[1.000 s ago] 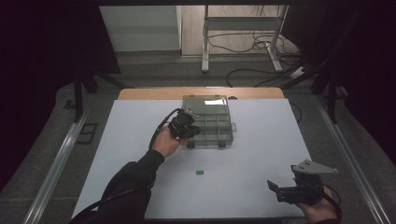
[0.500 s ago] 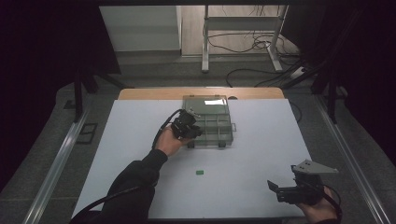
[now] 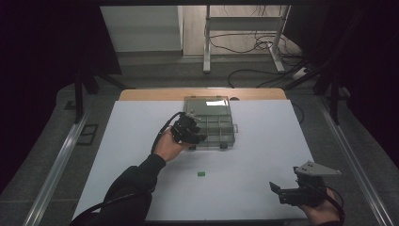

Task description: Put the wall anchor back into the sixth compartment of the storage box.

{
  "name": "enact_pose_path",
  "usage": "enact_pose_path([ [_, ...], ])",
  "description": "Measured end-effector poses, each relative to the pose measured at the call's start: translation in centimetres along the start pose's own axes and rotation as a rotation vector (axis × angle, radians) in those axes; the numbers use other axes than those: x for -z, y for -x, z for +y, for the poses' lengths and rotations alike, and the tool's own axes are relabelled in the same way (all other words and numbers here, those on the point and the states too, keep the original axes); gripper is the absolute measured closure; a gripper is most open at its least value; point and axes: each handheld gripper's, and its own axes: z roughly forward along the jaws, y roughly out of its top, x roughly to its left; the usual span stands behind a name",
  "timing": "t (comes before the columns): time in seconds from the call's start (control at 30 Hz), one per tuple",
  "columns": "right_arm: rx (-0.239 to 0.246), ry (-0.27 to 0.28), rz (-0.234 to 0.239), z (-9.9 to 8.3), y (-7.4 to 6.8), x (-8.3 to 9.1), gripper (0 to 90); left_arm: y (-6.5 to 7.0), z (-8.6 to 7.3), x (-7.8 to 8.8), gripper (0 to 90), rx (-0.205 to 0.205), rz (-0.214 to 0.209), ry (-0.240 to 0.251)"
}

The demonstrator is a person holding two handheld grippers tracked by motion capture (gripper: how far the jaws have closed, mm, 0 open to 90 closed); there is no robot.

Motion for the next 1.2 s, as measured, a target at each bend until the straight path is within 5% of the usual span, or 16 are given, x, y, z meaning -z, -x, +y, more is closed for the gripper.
enact_pose_path([
  [0.37, 0.002, 0.000, 0.000, 0.0, 0.0, 0.0, 0.0, 0.9, -0.6, 1.3, 21.0, -0.004, -0.005, 0.034],
  [0.43, 0.002, 0.003, 0.000, 0.0, -0.1, 0.0, 0.0, 1.0, -0.9, 1.6, 15.0, 0.010, -0.045, 0.036],
  [0.6, 0.005, 0.005, 0.001, 0.0, -0.1, 0.1, 0.0, 1.3, -1.4, 1.9, 8.1, -0.004, -0.055, 0.029],
  [0.8, 0.009, 0.006, 0.004, 0.0, -0.1, 0.1, 0.0, 1.9, -2.1, 2.7, 2.2, -0.044, -0.039, 0.037],
  [1.2, 0.012, 0.005, 0.004, 0.0, -0.2, 0.1, 0.0, 3.3, -3.1, 3.0, 0.3, -0.051, -0.029, 0.001],
])
